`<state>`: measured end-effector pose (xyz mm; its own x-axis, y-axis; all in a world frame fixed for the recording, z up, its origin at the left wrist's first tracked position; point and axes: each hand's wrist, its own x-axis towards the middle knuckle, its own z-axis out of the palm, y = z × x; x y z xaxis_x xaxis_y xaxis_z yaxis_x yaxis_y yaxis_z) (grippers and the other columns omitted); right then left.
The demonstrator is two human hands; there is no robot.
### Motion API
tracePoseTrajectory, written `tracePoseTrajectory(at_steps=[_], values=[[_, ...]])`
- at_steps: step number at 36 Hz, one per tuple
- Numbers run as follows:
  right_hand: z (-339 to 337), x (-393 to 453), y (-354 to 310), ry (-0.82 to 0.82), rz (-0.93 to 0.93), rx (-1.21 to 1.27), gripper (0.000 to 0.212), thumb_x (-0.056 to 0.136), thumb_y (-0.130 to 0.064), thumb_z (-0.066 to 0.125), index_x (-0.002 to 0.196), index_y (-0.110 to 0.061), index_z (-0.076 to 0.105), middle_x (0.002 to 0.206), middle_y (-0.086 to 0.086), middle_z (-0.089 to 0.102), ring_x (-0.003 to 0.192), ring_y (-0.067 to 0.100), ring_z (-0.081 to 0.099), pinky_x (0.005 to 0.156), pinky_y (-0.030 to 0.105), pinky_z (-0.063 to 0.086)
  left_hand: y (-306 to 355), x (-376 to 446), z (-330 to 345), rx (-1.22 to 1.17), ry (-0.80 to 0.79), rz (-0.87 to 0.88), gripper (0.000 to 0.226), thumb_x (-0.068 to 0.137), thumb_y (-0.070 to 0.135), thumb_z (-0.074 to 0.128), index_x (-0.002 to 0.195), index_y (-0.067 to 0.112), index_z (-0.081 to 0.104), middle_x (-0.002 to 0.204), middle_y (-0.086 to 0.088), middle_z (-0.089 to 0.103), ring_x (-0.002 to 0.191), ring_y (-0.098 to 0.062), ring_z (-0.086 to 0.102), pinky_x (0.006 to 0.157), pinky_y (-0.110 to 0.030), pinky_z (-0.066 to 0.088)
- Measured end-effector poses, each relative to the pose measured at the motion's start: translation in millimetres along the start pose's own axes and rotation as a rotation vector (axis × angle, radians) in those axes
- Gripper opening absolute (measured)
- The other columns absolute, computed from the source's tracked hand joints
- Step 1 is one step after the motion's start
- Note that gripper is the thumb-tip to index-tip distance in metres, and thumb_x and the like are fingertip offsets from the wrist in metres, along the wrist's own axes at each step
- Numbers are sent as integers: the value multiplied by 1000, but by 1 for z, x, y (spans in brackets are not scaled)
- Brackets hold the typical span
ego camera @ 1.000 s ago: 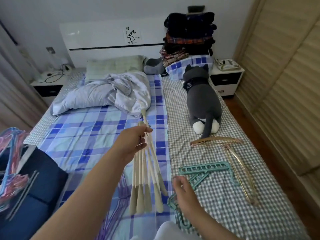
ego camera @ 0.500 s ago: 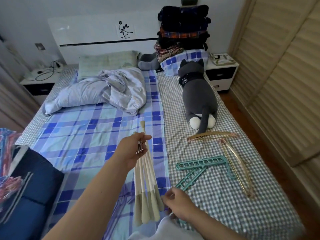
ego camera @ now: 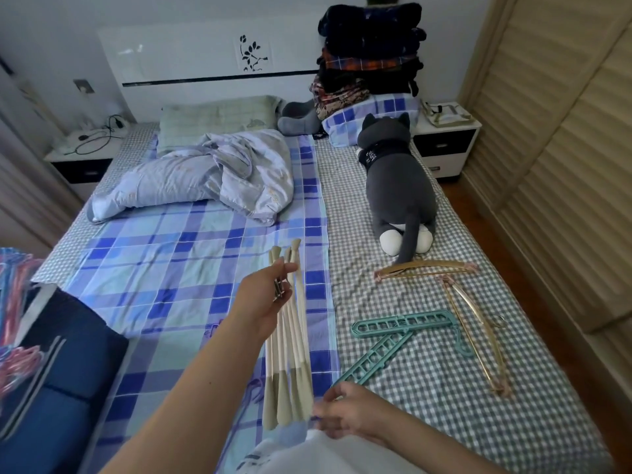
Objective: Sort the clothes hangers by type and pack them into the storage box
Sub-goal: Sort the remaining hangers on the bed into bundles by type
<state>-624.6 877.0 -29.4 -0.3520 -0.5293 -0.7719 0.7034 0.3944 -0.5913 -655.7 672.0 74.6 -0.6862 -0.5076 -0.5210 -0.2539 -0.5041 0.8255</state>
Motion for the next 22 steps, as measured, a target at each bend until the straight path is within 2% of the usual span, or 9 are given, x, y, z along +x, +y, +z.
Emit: tracePoseTrajectory(at_steps=[3, 6, 9, 14, 18, 20, 22], values=[[4, 9, 2, 23, -24, -7, 33, 85, -4, 76, 106, -3, 50, 97, 20, 68, 79, 26, 68, 62, 28, 56, 3, 1, 6, -44, 3, -2, 27, 102, 24, 59, 92, 8, 79, 109, 6, 69, 68, -9, 49, 79, -25, 52], [7, 18, 1, 73, -113, -15, 26, 86, -3, 74, 102, -3, 53, 84, 16, 71, 75, 23, 68, 70, 30, 57, 8, 0, 10, -56, 6, 3, 28, 104, 25, 57, 94, 7, 77, 94, 9, 66, 69, -11, 50, 89, -30, 52], [7, 19, -2, 143, -180, -50, 16, 91, -6, 69, 100, -1, 57, 78, 14, 70, 69, 20, 66, 67, 28, 56, 12, 2, 11, -60, 9, -3, 28, 104, 24, 57, 92, 6, 76, 86, 10, 65, 70, -12, 50, 97, -33, 52], [1, 18, 2, 117, -167, 52, 16, 96, -8, 63, 106, 5, 64, 78, 12, 69, 66, 18, 66, 63, 27, 55, 16, 10, 3, -57, -27, -17, 27, 102, 27, 60, 92, 6, 73, 89, 1, 67, 69, -12, 54, 88, -32, 56], [-4, 21, 8, 60, -106, 104, 8, 92, -9, 70, 89, -3, 65, 73, 10, 65, 66, 17, 61, 62, 26, 52, 13, 14, -2, -30, -59, -38, 26, 102, 23, 59, 96, 5, 76, 97, 5, 71, 66, -11, 54, 86, -31, 55], [-5, 25, 10, 55, -78, 55, 12, 90, -12, 73, 84, -7, 64, 72, 8, 65, 66, 16, 60, 65, 27, 53, 11, 15, -3, -3, -66, -53, 25, 101, 23, 61, 98, 5, 78, 91, 8, 72, 64, -10, 55, 87, -31, 54], [-7, 28, 11, 63, -58, -20, 14, 88, -17, 75, 85, -8, 64, 74, 6, 67, 69, 16, 62, 72, 31, 55, 8, 19, -4, 43, -74, -81, 22, 100, 21, 64, 92, 10, 81, 77, 7, 70, 63, -10, 56, 87, -33, 55]])
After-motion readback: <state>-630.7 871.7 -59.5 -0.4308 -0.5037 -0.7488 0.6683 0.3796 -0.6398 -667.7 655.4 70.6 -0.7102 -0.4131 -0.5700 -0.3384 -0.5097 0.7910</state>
